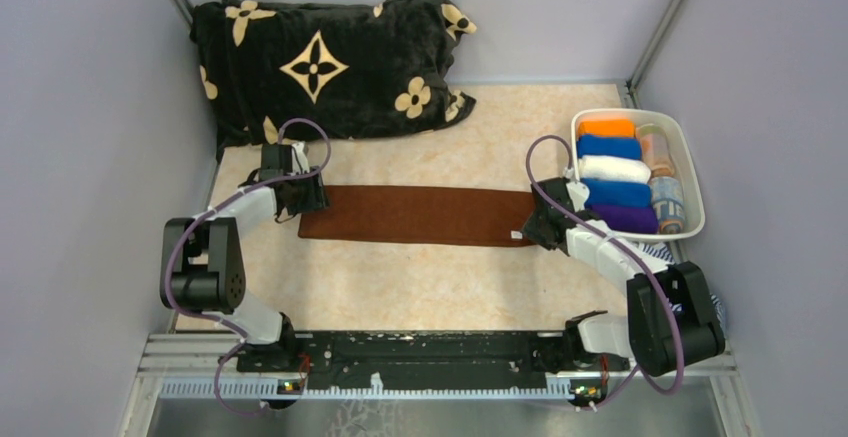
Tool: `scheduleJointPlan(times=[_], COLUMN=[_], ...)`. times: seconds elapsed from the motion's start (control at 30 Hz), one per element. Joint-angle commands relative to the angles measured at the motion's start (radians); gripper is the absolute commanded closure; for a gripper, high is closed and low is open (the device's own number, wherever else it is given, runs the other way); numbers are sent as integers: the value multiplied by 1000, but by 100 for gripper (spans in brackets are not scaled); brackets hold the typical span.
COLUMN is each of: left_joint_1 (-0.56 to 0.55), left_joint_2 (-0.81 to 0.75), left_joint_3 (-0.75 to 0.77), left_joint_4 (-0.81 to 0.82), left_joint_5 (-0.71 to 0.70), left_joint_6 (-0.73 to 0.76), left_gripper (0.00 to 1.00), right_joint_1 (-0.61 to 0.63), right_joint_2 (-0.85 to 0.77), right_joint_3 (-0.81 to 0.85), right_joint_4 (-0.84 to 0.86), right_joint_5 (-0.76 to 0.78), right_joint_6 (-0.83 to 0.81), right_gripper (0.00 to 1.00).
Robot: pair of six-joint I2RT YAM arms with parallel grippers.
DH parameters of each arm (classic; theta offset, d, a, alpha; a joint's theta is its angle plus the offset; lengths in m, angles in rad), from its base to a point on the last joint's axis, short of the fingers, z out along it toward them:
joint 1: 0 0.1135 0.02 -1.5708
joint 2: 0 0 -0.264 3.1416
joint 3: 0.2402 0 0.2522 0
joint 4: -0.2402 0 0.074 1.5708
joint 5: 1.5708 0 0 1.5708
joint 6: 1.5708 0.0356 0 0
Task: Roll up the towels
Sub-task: Fold the towel at the center of the board.
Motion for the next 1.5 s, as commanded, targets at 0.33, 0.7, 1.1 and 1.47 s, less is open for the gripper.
scheduleJointPlan(times=[0.33, 0.7, 1.1, 1.47], left_joint_1=[-5, -5, 3, 11], left_joint_2=[30, 50, 85, 89], left_joint_3=[39, 46, 55, 64], left_joint_4=[-20, -28, -53, -76], left_joint_5=[-21, -40, -94, -116], left_joint_6=[21, 30, 46, 48], left_gripper=[41, 41, 42, 41], right_joint_1=[-5, -6, -45, -72], right_joint_2=[24, -19, -138, -108], right_joint_3=[-9, -6, -23, -103], right_joint_4=[15, -8, -83, -62], right_joint_5=[26, 22, -56, -137], right_joint_6=[-13, -25, -65, -97], right_gripper=[80, 100, 100, 100])
